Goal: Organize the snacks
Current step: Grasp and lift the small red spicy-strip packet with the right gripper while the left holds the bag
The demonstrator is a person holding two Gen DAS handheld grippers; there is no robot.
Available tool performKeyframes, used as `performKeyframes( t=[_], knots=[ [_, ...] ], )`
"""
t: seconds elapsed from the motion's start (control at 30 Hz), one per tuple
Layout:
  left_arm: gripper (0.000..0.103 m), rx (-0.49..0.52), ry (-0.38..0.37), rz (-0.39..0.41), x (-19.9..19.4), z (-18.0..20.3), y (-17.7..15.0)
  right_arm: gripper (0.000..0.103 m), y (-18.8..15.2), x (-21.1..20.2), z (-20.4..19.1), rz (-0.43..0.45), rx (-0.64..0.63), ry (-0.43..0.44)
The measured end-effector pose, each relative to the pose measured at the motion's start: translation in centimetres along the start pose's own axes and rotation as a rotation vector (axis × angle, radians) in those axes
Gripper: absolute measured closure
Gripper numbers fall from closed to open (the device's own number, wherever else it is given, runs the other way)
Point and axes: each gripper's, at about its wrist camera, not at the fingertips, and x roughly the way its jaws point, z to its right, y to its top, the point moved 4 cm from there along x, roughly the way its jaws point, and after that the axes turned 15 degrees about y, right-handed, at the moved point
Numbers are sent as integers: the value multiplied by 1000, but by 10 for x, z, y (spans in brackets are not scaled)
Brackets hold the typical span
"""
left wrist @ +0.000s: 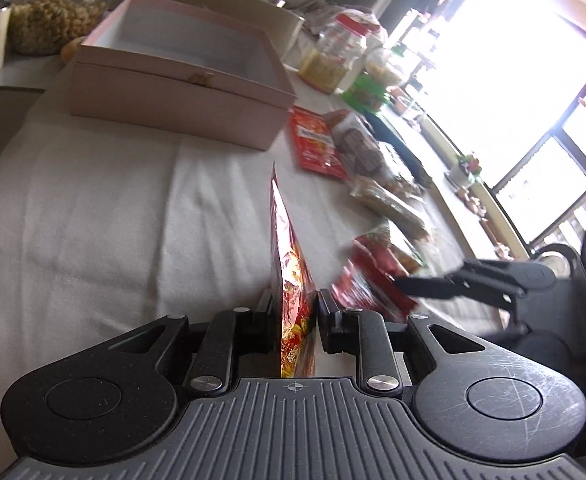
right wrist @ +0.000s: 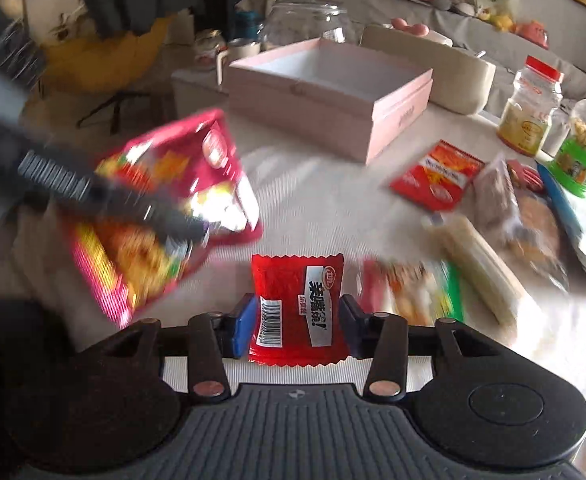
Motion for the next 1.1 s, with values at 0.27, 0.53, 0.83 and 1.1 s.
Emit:
performKeyframes(
  t=[0.27, 0.53, 0.83, 1.1],
  knots=[
    [78, 73, -27, -12, -1, 29, -7, 34, -45, -36, 13, -55, -64, -318],
    [78, 62, -7, -31, 4, 30, -11, 29, -52, -70, 35, 82, 222, -182],
    [78, 98, -25, -44, 6, 44, -15, 23, -40, -33, 53, 146, 438, -149],
    [78, 121, -45, -48, 1, 46, -18, 41, -36, -31, 34, 112, 330, -188]
  ],
)
